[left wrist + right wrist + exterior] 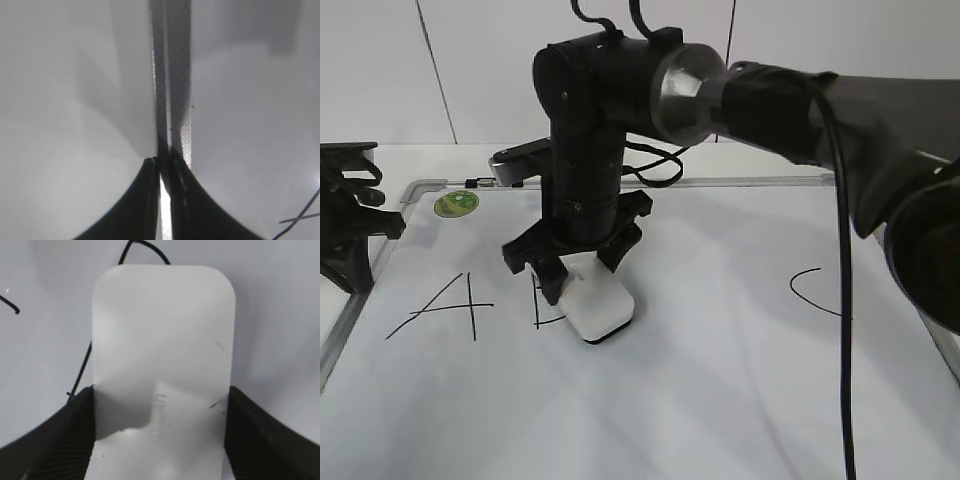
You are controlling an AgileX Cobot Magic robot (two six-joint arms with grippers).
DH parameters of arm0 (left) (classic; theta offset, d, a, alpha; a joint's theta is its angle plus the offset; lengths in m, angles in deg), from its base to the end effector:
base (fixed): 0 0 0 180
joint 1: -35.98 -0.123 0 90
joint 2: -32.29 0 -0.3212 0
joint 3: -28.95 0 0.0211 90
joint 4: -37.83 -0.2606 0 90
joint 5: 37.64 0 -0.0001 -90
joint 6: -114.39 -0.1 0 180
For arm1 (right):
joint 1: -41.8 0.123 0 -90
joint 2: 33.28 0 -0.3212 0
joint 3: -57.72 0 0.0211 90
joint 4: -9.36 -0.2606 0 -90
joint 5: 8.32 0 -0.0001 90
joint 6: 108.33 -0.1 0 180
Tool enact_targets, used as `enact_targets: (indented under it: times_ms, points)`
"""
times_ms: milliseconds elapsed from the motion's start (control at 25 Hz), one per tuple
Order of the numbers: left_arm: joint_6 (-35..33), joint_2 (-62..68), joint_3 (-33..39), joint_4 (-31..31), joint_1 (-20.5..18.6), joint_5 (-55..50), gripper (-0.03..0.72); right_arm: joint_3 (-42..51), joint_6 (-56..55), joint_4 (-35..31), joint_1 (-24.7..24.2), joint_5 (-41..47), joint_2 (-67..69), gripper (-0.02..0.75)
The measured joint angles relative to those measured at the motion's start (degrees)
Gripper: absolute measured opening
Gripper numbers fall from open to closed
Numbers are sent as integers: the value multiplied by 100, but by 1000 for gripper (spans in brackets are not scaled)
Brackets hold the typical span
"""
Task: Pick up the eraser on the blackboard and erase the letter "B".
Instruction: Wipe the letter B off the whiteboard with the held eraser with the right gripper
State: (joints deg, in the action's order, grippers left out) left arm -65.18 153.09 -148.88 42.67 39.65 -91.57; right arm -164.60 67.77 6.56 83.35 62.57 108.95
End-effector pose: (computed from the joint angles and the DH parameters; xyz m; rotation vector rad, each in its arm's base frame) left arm 0.3988 -0.0324 0.1752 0.0133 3.0881 -0.1105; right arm 0.3937 0.3551 0.1971 -0.9530 2.8527 0.1593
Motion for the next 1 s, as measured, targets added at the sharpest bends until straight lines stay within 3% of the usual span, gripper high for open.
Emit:
enact_targets:
  times_ms: [520,1000]
  points:
    - [0,0,0,0,0,0,22,-12,18,-294,314,0,23,571]
    - [-9,0,0,0,0,0,23,-72,-64,125,371,23,85,571]
